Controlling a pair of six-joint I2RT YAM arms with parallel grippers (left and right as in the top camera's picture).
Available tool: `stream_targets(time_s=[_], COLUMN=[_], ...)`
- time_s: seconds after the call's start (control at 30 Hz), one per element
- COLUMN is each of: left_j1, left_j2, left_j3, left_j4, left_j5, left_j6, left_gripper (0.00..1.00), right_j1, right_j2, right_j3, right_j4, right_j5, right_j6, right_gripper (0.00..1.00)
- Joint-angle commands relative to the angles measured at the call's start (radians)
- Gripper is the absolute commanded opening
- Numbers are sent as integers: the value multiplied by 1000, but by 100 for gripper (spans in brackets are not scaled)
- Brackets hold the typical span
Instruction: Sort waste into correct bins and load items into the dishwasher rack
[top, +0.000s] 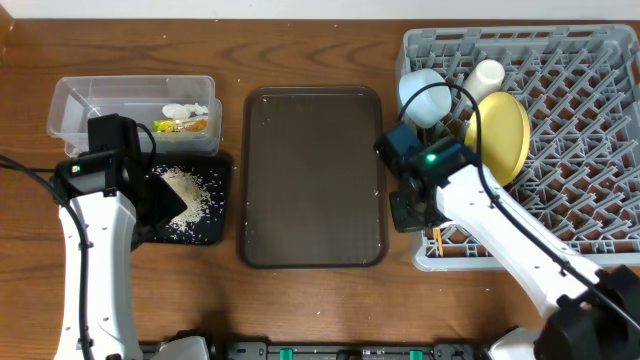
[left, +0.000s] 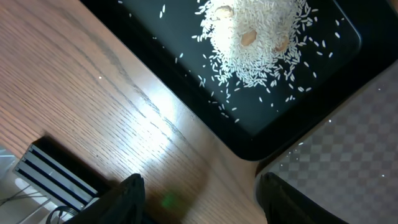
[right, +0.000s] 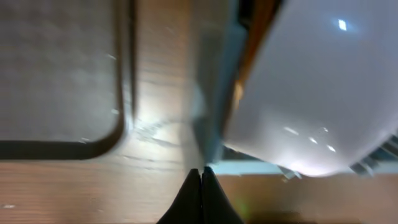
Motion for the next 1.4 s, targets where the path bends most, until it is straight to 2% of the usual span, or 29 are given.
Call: stream_targets(time_s=[0.0,0.17,0.27,0.37,0.47,0.57,0.67,0.73,0.87,1.03,1.27,1.37], left_j1=[4,0,-16,-54,-122,-197,-265,-293,-294,-291,-292,-292], left_j2=[4,4,4,4,4,6,14,17,15,-28,-232,-372], left_j3=[10,10,10,10,10,11,11,11,10,10,5,-21], left_j4=[-3,-1,25,61,100,119,103,65,-21,-55,-22,31], left_j5=[21,23,86,155,183,187,187,190,190,189,135,126], left_j6=[-9,2,90,145,182,219,262,285,284,284,285,284], left_gripper=[62,62,62,62,62,62,62,62,62,62,62,62], right_j1=[-25,-97,-164,-240,-318,-383,-445,-481,-547,-575,-570,-570], right_j2=[-86,-172,-206,-224,-230,-230,-230,-230,-240,-291,-439,-534], right_j3=[-2,-2,-2,-2,-2,-2,-2,-2,-2,-3,-16,-71], right_j4=[51,132,147,191,256,285,280,256,167,85,34,79], right_j5=[-61,-131,-137,-194,-334,-436,-438,-437,-423,-326,-238,-235], right_j6=[-23,-81,-81,-90,-211,-299,-325,-332,-343,-363,-363,-363], right_gripper=[1,2,2,9,13,31,40,41,39,40,48,61])
